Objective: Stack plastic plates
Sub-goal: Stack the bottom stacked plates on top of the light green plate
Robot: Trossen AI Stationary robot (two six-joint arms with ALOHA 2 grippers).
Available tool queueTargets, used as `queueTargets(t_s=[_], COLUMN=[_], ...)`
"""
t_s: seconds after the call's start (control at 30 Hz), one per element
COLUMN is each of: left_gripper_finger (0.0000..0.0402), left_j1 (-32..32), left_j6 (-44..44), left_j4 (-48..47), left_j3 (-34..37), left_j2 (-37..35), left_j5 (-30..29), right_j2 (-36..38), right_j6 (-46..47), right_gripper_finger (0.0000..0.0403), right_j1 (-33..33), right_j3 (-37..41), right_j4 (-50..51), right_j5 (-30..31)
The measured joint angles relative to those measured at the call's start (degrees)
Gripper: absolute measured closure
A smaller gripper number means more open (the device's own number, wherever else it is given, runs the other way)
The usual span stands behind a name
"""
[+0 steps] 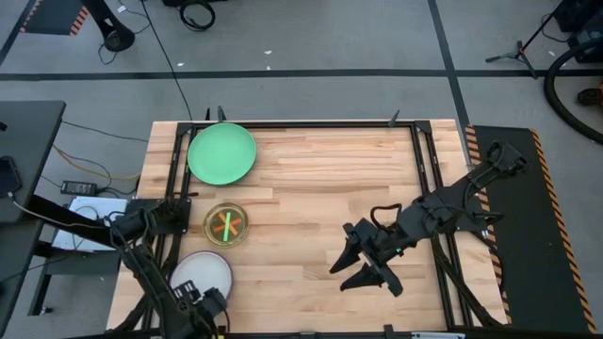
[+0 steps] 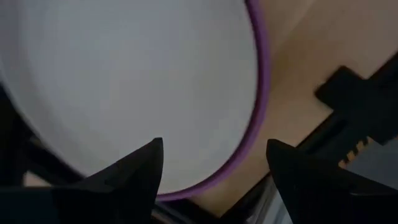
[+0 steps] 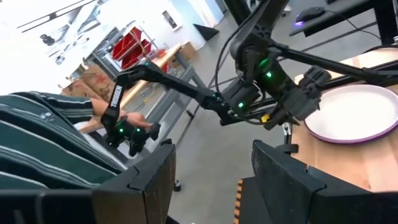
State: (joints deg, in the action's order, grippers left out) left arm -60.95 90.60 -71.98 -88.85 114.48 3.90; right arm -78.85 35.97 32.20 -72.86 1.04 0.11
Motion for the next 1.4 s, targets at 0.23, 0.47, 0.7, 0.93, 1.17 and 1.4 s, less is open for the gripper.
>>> queueTargets(t_s=[0.23, 0.47, 0.7, 0.93, 1.17, 1.4], left_gripper_finger=[0.0124, 0.0150, 0.0175, 0.0249, 0.0356, 0.0357], left_j1=[-0.13, -0.72, -1.18, -2.01, -2.24, -2.50], left_j6=[-1.90, -1.97, -5.60, -9.97, -12.16, -17.09], left_j4=[11.20, 10.39, 8.16, 9.18, 3.21, -11.26], left_j3=[3.46, 7.68, 7.75, 7.73, 3.17, -15.60], left_j2=[0.00, 0.00, 2.49, 5.14, 5.78, 5.82], left_j5=[-1.61, -1.48, -0.83, -1.15, -1.86, -6.50], right_j2=[0.00, 0.00, 0.00, 0.00, 0.00, 0.00], right_j6=[-0.11, 0.07, 0.07, 0.07, -0.09, -1.32], right_gripper_finger=[0.0186, 0.0186, 0.0186, 0.0186, 0.0186, 0.0186], right_j1=[0.40, 0.21, 0.21, 0.21, -0.75, -3.18], right_j3=[0.00, 0.00, 0.00, 0.00, 0.00, -0.02], right_j4=[0.00, 0.00, -0.01, -0.01, -0.01, 0.67], right_j5=[1.56, 1.57, 1.57, 1.57, 0.01, -2.46])
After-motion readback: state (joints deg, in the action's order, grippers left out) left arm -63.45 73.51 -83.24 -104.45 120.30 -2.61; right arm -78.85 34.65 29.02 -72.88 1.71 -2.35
